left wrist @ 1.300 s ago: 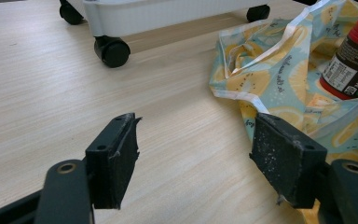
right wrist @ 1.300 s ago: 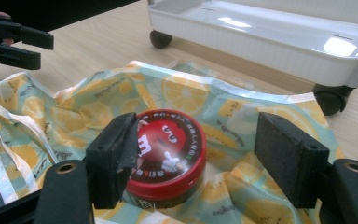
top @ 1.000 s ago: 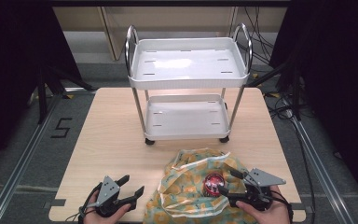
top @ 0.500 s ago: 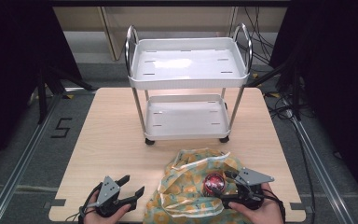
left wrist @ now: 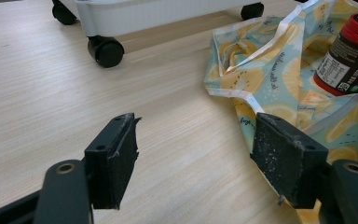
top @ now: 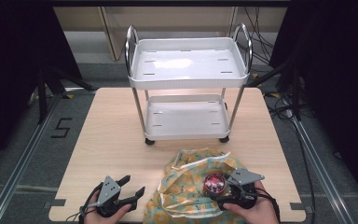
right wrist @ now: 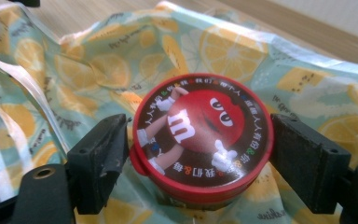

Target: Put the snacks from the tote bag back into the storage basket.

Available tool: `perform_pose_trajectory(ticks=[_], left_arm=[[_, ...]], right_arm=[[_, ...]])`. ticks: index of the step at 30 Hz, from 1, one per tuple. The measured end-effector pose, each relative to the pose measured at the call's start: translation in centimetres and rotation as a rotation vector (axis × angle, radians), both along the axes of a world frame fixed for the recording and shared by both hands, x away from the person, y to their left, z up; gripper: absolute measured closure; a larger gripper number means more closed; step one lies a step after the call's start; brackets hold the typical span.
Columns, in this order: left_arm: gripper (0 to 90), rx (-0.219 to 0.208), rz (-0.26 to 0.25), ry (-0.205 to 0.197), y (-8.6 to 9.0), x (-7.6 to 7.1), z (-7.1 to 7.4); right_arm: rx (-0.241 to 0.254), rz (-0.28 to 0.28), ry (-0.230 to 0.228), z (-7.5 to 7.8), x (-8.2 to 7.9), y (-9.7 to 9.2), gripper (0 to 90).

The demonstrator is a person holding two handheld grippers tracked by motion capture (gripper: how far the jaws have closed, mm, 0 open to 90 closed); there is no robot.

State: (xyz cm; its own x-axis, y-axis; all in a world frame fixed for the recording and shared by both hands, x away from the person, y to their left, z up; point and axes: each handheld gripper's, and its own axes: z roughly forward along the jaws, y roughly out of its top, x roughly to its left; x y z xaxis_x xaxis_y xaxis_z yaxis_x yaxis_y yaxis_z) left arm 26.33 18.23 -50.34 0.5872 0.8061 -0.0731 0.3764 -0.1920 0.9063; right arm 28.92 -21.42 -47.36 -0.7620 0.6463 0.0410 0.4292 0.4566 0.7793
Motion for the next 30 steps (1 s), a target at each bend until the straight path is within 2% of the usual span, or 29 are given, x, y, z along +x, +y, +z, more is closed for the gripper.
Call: perform_pose_trajectory(ticks=[1, 6, 7, 9, 12, 14, 15, 21, 24, 30], left_arm=[[30.2, 0.006, 0.001, 0.003, 0.02, -0.03, 0.04], [30.2, 0.009, 0.006, 0.003, 0.03, -0.05, 0.07], [30.2, -0.009, 0.011, 0.013, -0.08, -0.06, -0.01], [30.2, -0.012, 0.012, 0.015, -0.12, -0.07, -0.02], [30.2, 0.008, -0.004, 0.004, 0.01, -0.02, 0.05], [30.2, 0.004, 0.002, 0.009, -0.01, -0.07, 0.05], [30.2, -0.009, 0.008, 0.013, -0.07, -0.05, -0.01], [30.2, -0.007, 0.006, 0.013, -0.09, -0.05, 0.01], [30.2, -0.006, 0.007, 0.014, -0.06, -0.06, 0.01], [30.2, -0.009, 0.003, 0.015, -0.10, -0.05, -0.01]], right_arm=[[-0.016, 0.017, 0.010, -0.25, 0.32, 0.04, 21.6], [-0.001, 0.005, 0.038, -0.77, 0.62, 0.17, 21.1], [-0.013, 0.013, 0.033, -0.84, 0.67, 0.21, 21.5], [-0.017, 0.012, 0.023, -0.92, 0.69, 0.28, 23.0], [-0.015, 0.008, 0.024, -0.97, 0.69, 0.27, 24.1], [-0.006, 0.019, 0.030, -1.01, 0.76, 0.24, 24.2], [-0.014, 0.007, 0.019, -1.04, 0.63, 0.28, 24.4], [-0.007, 0.000, -0.009, -1.18, 0.46, 0.33, 25.4], [-0.003, 0.004, -0.006, -1.12, 0.47, 0.29, 25.8], [-0.006, -0.007, -0.027, -1.08, 0.39, 0.32, 25.9]])
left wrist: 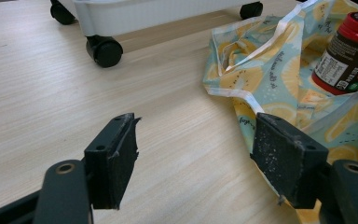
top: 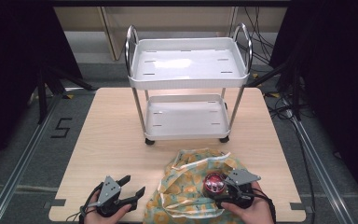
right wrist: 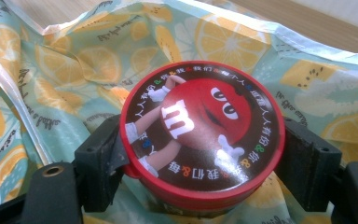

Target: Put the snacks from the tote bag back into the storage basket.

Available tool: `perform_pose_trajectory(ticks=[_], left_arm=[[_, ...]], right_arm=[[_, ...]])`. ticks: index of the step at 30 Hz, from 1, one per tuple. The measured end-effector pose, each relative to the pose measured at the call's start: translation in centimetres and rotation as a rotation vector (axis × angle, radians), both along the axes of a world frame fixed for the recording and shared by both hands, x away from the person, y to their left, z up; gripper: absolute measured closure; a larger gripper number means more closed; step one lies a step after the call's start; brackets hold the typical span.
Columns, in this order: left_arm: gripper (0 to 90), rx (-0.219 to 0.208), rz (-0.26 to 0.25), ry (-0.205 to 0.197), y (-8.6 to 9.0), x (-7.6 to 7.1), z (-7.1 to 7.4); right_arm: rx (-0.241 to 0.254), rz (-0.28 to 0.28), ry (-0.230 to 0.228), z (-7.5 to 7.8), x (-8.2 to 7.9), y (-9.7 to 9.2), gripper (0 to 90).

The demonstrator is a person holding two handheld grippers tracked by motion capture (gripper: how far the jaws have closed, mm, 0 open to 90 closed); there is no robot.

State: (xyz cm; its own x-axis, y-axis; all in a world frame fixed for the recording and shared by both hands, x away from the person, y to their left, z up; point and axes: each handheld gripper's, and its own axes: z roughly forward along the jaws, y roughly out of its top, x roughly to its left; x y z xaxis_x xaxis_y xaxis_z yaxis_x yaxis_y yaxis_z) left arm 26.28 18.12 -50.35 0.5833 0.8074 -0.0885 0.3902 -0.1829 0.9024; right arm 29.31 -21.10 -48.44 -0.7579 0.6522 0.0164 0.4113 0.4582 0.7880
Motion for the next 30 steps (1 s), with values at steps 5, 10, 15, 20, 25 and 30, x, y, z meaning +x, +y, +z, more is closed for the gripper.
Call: perform_pose_trajectory(ticks=[5, 10, 15, 20, 25, 30], left_arm=[[30.3, 0.000, 0.002, 0.000, 0.0, 0.0, 0.0], [30.3, -0.001, 0.002, -0.001, 0.0, 0.0, 0.0], [30.3, -0.003, 0.004, -0.002, 0.0, 0.0, 0.0], [30.3, -0.006, 0.006, -0.005, 0.0, 0.0, 0.0], [30.4, 0.012, 0.005, -0.011, 0.1, 0.0, 0.1], [30.4, 0.017, 0.005, -0.015, 0.2, 0.0, 0.1]], right_arm=[[0.004, 0.005, -0.001, 0.1, 0.0, 0.0, 25.9], [0.012, -0.006, -0.012, 0.3, 0.0, -0.1, 25.9], [0.022, -0.019, -0.006, 0.6, -0.1, -0.1, 25.9], [0.023, -0.013, -0.029, 0.8, 0.0, -0.2, 25.9], [0.024, -0.013, -0.048, 1.0, 0.0, -0.3, 25.9], [0.029, -0.017, -0.051, 1.3, 0.0, -0.4, 25.9]])
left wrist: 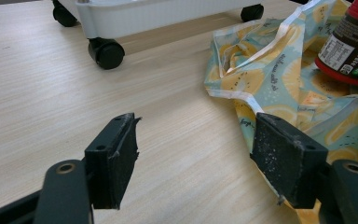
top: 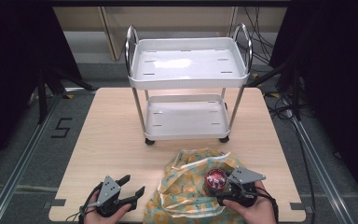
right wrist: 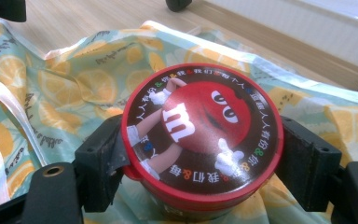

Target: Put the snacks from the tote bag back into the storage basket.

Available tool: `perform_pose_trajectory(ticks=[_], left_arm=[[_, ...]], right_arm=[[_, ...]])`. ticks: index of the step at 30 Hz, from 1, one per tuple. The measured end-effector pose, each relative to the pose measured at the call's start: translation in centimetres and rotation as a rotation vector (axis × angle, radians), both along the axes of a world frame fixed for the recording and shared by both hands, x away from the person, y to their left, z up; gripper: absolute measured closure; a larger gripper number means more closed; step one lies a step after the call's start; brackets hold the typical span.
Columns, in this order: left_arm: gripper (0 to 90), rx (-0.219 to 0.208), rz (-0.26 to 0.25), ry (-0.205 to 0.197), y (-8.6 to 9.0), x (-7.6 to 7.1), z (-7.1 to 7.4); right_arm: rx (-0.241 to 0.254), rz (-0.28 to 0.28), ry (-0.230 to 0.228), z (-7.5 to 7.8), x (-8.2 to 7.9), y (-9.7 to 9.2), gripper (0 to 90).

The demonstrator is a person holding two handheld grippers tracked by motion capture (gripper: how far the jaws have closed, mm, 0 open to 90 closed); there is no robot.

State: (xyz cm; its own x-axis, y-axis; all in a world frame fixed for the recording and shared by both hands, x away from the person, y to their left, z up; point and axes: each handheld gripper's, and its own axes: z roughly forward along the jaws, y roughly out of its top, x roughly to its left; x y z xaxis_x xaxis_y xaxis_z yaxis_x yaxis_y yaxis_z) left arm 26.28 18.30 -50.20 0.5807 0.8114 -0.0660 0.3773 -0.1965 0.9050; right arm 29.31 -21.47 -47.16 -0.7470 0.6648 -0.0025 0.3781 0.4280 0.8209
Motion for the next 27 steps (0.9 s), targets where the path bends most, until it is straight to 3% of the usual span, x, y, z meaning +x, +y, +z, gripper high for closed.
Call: perform_pose_trajectory(ticks=[9, 13, 16, 22, 23, 24, 27], left_arm=[[30.4, -0.009, -0.004, -0.006, 0.01, 0.06, -0.05], [30.4, -0.009, -0.006, -0.007, 0.01, 0.07, -0.05], [30.5, -0.013, -0.002, -0.003, -0.01, 0.01, 0.00], [30.6, -0.010, 0.000, -0.009, 0.06, -0.02, 0.09], [30.6, -0.007, 0.002, -0.011, 0.10, -0.05, 0.12], [30.6, -0.007, 0.002, -0.010, 0.10, -0.05, 0.12], [30.6, -0.009, 0.000, -0.010, 0.11, -0.04, 0.11]], right_arm=[[0.007, 0.007, 0.000, 0.27, 0.03, -0.08, 25.9], [0.002, -0.009, -0.020, 0.40, 0.02, -0.16, 25.9], [0.016, -0.024, 0.010, 0.50, -0.23, -0.07, 25.9], [0.009, -0.017, -0.015, 0.62, -0.04, -0.23, 25.9], [0.019, -0.027, 0.002, 0.65, -0.19, -0.13, 25.9], [0.010, -0.011, -0.030, 0.68, 0.02, -0.22, 25.9], [0.010, -0.011, -0.031, 0.89, 0.05, -0.24, 25.9]])
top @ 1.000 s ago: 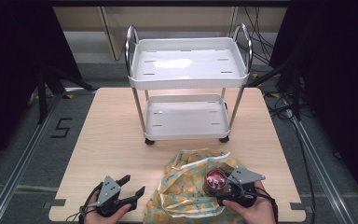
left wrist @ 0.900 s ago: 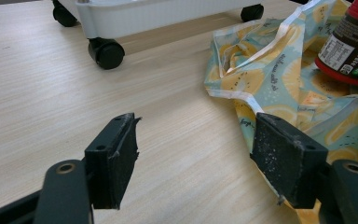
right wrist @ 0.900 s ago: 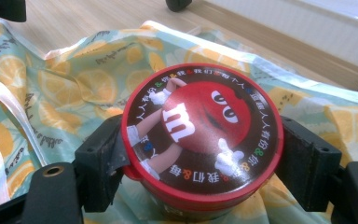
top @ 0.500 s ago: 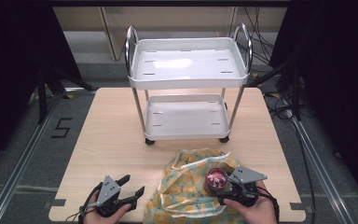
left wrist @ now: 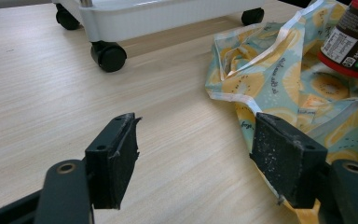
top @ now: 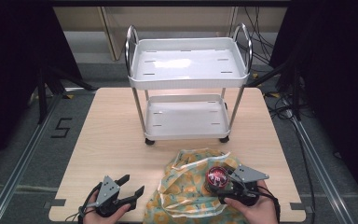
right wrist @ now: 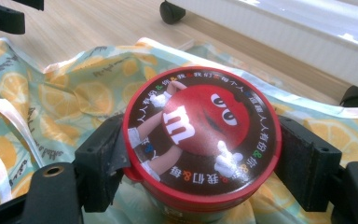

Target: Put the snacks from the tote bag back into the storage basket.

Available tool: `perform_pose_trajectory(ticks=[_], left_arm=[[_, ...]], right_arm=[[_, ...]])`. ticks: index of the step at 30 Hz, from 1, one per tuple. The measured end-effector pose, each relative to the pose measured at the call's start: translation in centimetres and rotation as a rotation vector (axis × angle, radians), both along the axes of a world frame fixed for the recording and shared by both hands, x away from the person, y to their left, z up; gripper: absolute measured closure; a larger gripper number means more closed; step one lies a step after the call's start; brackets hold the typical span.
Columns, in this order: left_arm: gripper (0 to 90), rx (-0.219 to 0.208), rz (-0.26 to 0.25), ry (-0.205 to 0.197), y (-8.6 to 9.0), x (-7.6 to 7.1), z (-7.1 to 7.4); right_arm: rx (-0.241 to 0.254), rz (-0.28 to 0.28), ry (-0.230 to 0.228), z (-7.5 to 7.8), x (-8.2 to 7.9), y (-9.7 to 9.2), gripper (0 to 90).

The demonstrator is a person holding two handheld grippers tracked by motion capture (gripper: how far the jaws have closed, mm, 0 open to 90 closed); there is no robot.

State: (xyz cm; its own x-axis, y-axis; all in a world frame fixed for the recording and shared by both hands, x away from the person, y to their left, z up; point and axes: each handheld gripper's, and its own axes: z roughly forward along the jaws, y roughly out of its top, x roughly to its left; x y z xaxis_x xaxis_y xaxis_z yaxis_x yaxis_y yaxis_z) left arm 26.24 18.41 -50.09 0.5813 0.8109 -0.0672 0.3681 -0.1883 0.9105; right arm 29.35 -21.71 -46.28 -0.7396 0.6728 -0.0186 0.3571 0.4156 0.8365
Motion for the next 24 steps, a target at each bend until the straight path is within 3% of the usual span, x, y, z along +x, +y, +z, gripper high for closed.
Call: perform_pose_trajectory(ticks=[11, 15, 16, 19, 21, 22, 24], left_arm=[[30.6, 0.001, 0.001, -0.001, 0.04, -0.01, 0.01], [30.7, 0.001, 0.004, -0.001, -0.02, -0.02, 0.01], [30.7, 0.001, 0.003, -0.001, -0.02, -0.02, 0.01], [30.7, -0.006, 0.003, -0.002, -0.03, -0.01, -0.02], [30.6, 0.001, 0.007, 0.003, -0.02, -0.05, 0.02], [30.7, -0.001, 0.003, -0.001, -0.01, 0.00, 0.00], [30.6, -0.002, 0.002, -0.001, -0.02, 0.00, -0.02]], right_arm=[[0.010, 0.000, 0.000, 0.39, 0.11, -0.03, 26.0], [0.016, -0.024, 0.004, 0.54, -0.05, -0.03, 26.0], [0.008, -0.006, -0.018, 0.55, 0.15, -0.11, 26.0], [0.011, -0.010, -0.023, 0.58, 0.15, -0.12, 26.0], [0.011, -0.011, -0.023, 0.71, 0.13, -0.14, 26.0], [0.024, -0.032, 0.003, 0.72, -0.10, -0.03, 26.0], [0.011, -0.019, -0.018, 0.75, 0.13, -0.17, 26.0]])
